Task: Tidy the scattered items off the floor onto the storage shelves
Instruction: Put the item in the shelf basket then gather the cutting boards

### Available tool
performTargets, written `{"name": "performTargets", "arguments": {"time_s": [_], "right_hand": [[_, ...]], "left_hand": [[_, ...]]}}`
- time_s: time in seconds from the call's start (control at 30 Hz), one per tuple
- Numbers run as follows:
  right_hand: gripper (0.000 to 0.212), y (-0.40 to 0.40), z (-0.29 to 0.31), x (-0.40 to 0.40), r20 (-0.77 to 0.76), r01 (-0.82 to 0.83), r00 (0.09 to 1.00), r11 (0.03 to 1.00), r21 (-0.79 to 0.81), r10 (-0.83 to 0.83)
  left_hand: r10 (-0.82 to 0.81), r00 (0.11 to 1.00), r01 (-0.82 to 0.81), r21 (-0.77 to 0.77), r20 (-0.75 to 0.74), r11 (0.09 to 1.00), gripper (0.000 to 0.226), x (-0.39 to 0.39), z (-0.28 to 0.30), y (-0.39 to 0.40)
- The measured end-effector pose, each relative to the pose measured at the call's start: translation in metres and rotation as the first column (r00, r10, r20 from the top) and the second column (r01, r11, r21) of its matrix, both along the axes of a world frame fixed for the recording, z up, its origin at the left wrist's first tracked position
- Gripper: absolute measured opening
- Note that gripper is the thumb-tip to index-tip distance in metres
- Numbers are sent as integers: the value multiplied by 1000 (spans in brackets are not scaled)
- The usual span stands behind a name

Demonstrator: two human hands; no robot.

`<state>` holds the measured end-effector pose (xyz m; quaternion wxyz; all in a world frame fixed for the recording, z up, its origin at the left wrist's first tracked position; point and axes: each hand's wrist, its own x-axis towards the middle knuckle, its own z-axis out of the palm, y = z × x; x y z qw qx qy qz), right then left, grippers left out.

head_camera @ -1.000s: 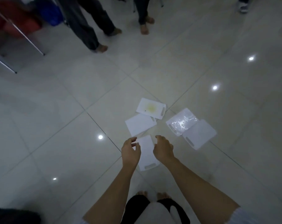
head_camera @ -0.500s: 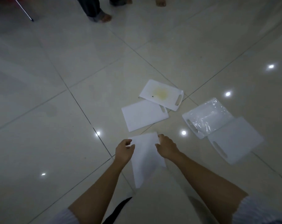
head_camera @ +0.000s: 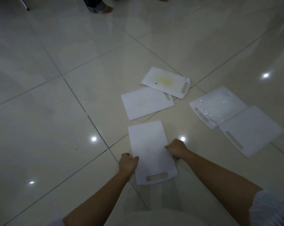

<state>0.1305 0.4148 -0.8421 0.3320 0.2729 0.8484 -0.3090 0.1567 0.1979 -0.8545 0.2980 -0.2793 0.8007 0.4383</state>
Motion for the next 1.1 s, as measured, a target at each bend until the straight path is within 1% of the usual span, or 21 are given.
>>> {"name": "performTargets", "arguments": {"time_s": [0.07, 0.13, 0.2, 0.23, 0.27, 0.3, 0.37, 0.47, 0.57, 0.63, 0.7, 0.77, 0.87, 0.9, 0.93, 0.97, 1.0, 1.03, 1.07, 1.1], "right_hand": [[29, 3, -12, 6, -35, 153, 987, 988, -37, -154], [34, 5, -22, 9, -36, 321, 943, 935, -148, -330], [52, 8, -37, 9, 7, 450, 885, 849, -278, -466], [63, 7, -40, 8, 30, 498, 856, 808, -316, -516], [70, 3, -35, 7, 55, 535, 831, 769, -350, -553], [73, -3, -28, 7, 73, 561, 812, 740, -372, -579], [71, -10, -15, 5, 53, 583, 791, 724, -368, -610], [55, -5, -5, -2, -43, 620, 723, 676, -400, -689], [42, 9, 10, -13, -101, 606, 693, 652, -455, -714], [33, 19, 21, -19, -106, 615, 647, 598, -514, -755], [29, 31, 28, -23, -114, 609, 616, 562, -560, -780], [23, 42, 31, -24, -107, 579, 615, 540, -610, -781], [25, 60, 33, -22, -86, 553, 640, 535, -639, -764], [25, 67, 32, -21, -96, 559, 637, 544, -626, -765], [24, 75, 27, -22, -139, 565, 642, 588, -579, -754], [24, 84, 21, -22, -217, 553, 681, 686, -473, -699], [24, 93, 15, -22, -302, 512, 750, 806, -296, -588], [24, 99, 11, -22, -355, 470, 807, 878, -96, -471], [26, 104, 8, -22, -390, 442, 837, 894, 72, -383], [29, 108, 4, -24, -410, 430, 848, 888, 164, -335]], "left_hand": [[62, 998, -62, 27, -18, 998, 55, 2, -9, 1], [171, 985, -168, 122, -15, 978, 32, -2, -8, 1], [283, 959, -281, 235, 26, 931, 27, -6, -10, 2], [318, 945, -326, 305, 76, 895, 28, -7, -7, 6], [333, 935, -355, 380, 124, 854, 31, -8, -5, 12], [311, 939, -344, 406, 147, 847, 35, -9, -2, 18], [274, 954, -301, 403, 124, 864, 43, -13, 4, 29], [289, 957, -264, 398, -3, 879, 50, -27, 14, 35], [251, 956, -180, 369, -154, 912, 45, -46, 29, 44], [238, 942, -145, 352, -236, 925, 41, -57, 42, 54], [220, 930, -119, 327, -295, 937, 38, -65, 48, 64], [224, 914, -125, 292, -337, 948, 39, -70, 48, 73], [294, 890, -202, 278, -347, 939, 50, -73, 44, 83], [307, 886, -220, 266, -349, 939, 53, -73, 43, 85], [309, 884, -228, 255, -350, 940, 54, -74, 40, 85], [305, 886, -229, 243, -349, 943, 55, -73, 38, 85], [302, 889, -230, 234, -344, 945, 57, -73, 35, 84], [302, 892, -232, 233, -337, 944, 58, -73, 32, 82], [309, 893, -238, 241, -327, 941, 58, -73, 29, 80], [313, 896, -241, 247, -315, 939, 56, -74, 26, 79]]}}
